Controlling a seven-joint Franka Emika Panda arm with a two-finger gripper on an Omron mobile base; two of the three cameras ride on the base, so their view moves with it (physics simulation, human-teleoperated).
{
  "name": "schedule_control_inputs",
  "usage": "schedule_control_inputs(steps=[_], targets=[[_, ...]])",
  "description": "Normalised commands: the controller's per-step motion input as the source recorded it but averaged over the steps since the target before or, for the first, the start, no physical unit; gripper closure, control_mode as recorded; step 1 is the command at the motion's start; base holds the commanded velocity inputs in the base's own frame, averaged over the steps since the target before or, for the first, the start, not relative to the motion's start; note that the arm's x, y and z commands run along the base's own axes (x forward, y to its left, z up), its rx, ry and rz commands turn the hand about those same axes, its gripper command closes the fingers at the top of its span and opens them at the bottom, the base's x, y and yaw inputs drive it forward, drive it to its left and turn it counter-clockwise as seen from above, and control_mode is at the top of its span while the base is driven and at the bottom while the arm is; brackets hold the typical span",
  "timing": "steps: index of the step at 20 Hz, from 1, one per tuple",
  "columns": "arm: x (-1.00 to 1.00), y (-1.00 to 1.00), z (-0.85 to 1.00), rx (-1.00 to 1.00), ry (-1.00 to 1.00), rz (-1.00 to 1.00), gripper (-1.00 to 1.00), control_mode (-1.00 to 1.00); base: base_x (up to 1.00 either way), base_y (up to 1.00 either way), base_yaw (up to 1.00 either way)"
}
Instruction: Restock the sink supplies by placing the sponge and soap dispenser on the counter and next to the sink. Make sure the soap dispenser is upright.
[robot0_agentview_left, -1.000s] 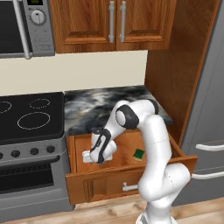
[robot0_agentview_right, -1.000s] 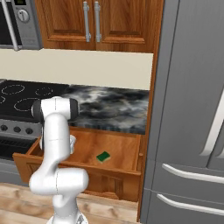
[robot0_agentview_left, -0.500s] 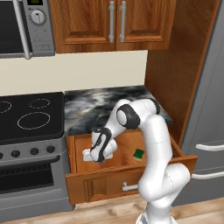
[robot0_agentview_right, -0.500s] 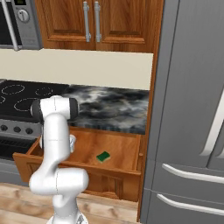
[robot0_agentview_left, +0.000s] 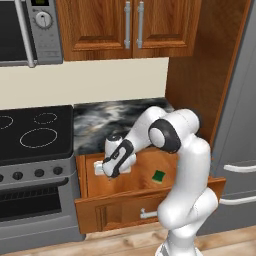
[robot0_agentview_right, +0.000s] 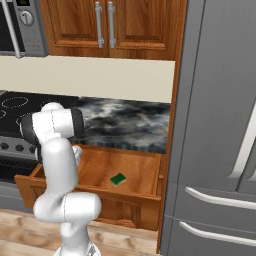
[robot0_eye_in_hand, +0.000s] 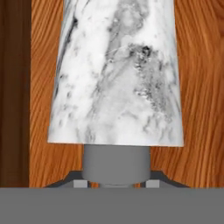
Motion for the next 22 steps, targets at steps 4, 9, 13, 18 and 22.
schedule_control_inputs(steps=[4, 9, 13, 18, 22], targets=[[-0.56, -0.02, 0.97, 0.0, 0.0, -0.04, 1.0, -1.0, 0.0, 0.0, 0.0], [-0.64, -0.07, 1.0, 0.0, 0.0, -0.03, 1.0, -1.0, 0.0, 0.0, 0.0], [-0.66, -0.24, 1.0, 0.0, 0.0, -0.03, 1.0, -1.0, 0.0, 0.0, 0.0], [-0.52, -0.41, 1.0, 0.0, 0.0, -0.03, 1.0, -1.0, 0.0, 0.0, 0.0], [-0.39, -0.44, 0.95, 0.0, 0.0, -0.03, 1.0, -1.0, 0.0, 0.0, 0.0]])
